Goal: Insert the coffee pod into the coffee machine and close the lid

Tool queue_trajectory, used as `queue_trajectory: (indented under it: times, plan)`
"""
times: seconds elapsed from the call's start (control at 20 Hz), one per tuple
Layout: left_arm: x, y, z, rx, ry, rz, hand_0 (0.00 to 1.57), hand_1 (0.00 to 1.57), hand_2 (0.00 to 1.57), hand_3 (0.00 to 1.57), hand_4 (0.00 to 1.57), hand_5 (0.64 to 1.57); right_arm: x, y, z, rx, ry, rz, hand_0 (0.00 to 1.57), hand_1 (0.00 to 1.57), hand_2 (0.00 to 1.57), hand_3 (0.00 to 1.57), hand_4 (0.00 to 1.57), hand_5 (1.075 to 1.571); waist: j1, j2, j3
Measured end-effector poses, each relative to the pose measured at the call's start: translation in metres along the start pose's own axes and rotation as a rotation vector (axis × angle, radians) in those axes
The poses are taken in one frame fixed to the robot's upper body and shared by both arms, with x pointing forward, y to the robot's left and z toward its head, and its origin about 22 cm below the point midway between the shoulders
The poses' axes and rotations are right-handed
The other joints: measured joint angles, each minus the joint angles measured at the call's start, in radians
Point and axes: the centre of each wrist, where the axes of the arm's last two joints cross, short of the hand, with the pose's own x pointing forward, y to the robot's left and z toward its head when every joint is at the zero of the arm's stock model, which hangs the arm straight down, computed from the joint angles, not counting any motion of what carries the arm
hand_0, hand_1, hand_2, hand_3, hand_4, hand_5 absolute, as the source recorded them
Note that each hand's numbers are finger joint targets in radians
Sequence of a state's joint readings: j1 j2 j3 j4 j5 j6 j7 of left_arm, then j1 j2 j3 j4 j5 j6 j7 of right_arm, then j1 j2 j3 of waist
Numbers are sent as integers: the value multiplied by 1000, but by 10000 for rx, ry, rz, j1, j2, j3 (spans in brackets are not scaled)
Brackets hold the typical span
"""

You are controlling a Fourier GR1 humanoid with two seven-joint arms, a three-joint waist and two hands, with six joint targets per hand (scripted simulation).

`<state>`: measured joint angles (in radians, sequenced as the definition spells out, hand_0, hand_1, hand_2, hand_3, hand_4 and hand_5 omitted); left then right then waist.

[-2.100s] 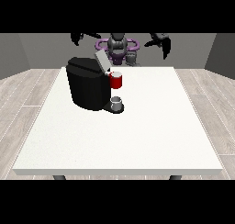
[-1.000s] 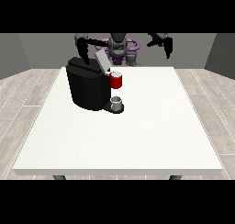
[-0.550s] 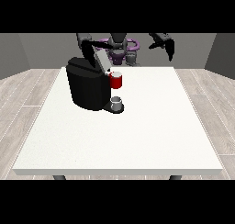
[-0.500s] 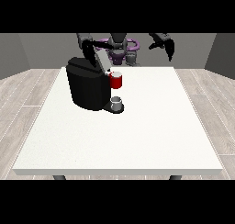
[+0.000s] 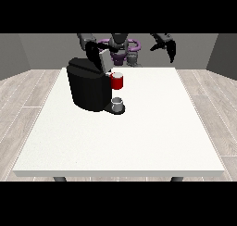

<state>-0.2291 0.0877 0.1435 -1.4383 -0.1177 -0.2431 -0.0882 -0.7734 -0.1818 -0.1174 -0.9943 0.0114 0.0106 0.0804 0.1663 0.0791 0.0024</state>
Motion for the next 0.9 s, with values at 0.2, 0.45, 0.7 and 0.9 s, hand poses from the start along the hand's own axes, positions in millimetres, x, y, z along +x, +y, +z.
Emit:
queue_trajectory:
  times: [0.2,0.45,0.7,0.9]
  plan:
    - [-5,1,2,-27,146,50,0,0,0,0,383,1571,9,6,-5,89,301,350,0,0,0,0,0,1571,13,-1,51]
    - [-2,2,-3,-72,59,30,0,0,0,0,365,1571,22,6,-9,-54,390,707,0,0,0,0,0,1571,111,165,87]
    - [3,-3,-12,-279,-325,80,0,0,0,0,439,1571,39,2,-11,-516,484,1579,0,0,0,0,203,1571,384,382,142]
    - [9,-7,-19,-503,-602,53,0,0,0,0,397,1571,57,-6,-14,-1001,321,2224,0,0,0,0,274,1571,727,643,182]
